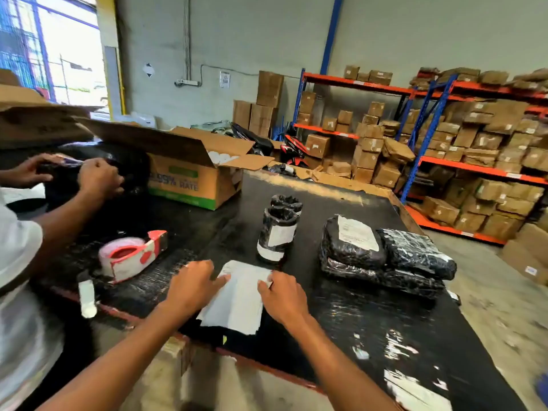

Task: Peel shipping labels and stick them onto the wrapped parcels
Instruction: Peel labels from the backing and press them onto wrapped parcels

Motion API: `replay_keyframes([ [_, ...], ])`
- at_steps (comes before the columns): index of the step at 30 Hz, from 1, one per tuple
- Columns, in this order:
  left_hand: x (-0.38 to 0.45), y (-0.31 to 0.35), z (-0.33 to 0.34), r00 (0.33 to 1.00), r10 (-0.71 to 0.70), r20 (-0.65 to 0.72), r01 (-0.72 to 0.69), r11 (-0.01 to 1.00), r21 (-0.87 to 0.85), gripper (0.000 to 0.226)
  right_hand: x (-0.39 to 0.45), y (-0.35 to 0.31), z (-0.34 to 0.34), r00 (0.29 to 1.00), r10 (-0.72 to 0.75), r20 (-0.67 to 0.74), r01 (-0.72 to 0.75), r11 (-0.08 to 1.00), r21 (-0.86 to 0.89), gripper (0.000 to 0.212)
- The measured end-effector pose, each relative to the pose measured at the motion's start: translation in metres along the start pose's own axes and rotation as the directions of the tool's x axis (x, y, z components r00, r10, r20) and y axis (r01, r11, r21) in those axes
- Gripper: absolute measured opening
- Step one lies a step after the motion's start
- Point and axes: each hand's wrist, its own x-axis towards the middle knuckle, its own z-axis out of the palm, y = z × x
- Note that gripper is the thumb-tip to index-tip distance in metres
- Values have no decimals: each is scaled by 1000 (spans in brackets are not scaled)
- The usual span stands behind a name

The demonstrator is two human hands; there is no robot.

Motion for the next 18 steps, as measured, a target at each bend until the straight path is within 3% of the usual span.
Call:
replay_keyframes([
  [3, -2, -9, 13, 996, -89, 18, 91, 978, -188, 35, -5, -1, 13, 997, 74, 23, -74, 997, 14, 36],
  [7, -7, -13, 26, 982, -167, 84, 187, 870, -456, 30, -11, 4, 23, 994, 102, 38, -103, 994, 21, 34],
  [14, -5, -15, 31, 974, -202, 101, 224, 803, -552, 32, -13, 8, 29, 994, 107, 14, -108, 987, 116, 34],
  [18, 3, -25, 24, 996, -81, 43, 92, 837, -539, 39, -9, 19, 34, 997, 74, 28, -78, 960, 268, 26],
])
